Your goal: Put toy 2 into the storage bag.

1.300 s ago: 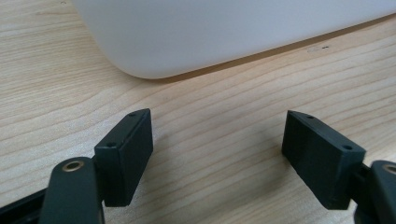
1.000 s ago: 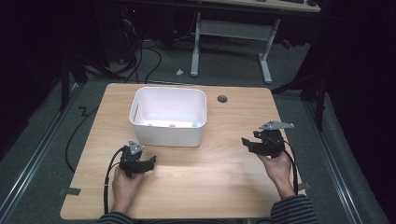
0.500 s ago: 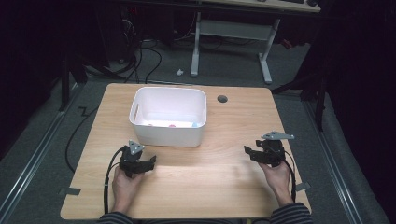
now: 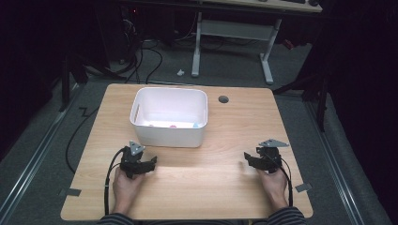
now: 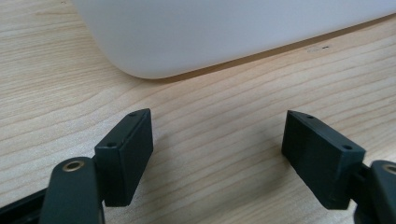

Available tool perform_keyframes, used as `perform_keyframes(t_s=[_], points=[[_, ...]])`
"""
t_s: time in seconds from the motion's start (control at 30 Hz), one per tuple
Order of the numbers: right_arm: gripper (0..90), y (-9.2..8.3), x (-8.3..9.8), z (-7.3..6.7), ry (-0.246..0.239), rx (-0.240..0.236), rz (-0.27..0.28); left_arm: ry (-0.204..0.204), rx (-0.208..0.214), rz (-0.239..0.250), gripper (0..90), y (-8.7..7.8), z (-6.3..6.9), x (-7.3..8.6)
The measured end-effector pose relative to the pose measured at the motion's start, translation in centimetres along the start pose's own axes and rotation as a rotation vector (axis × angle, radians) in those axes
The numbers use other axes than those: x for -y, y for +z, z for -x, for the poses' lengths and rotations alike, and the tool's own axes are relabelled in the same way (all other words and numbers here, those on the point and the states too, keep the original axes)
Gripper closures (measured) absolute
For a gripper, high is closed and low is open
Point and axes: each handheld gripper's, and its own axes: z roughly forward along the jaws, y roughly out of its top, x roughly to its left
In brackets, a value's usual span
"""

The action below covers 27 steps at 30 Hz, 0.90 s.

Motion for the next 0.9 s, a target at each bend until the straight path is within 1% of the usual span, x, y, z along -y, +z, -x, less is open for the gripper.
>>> perform_keyframes(t_s=[0.23,0.37,0.57,0.6,0.7,0.9], points=[[38.4,1.0,0.6,-0.1,-0.003,0.010,-0.009,0.000,0.001,0.000,25.1,0.0,0.0,0.0],[37.7,1.6,0.9,-0.4,-0.015,0.023,-0.022,0.000,0.000,0.000,25.1,0.0,0.0,0.0],[37.1,1.6,1.2,-0.4,-0.017,0.027,-0.006,0.000,0.001,0.000,25.1,0.0,0.0,0.0],[36.9,1.6,1.2,-0.5,-0.012,0.028,-0.004,0.000,0.001,0.000,25.1,0.0,0.0,0.0],[35.4,1.7,1.5,-0.5,-0.012,0.027,0.019,0.000,0.000,0.000,25.1,0.0,0.0,0.0],[32.4,1.7,1.6,-0.6,-0.010,0.025,0.020,0.000,0.001,0.000,25.1,0.0,0.0,0.0]])
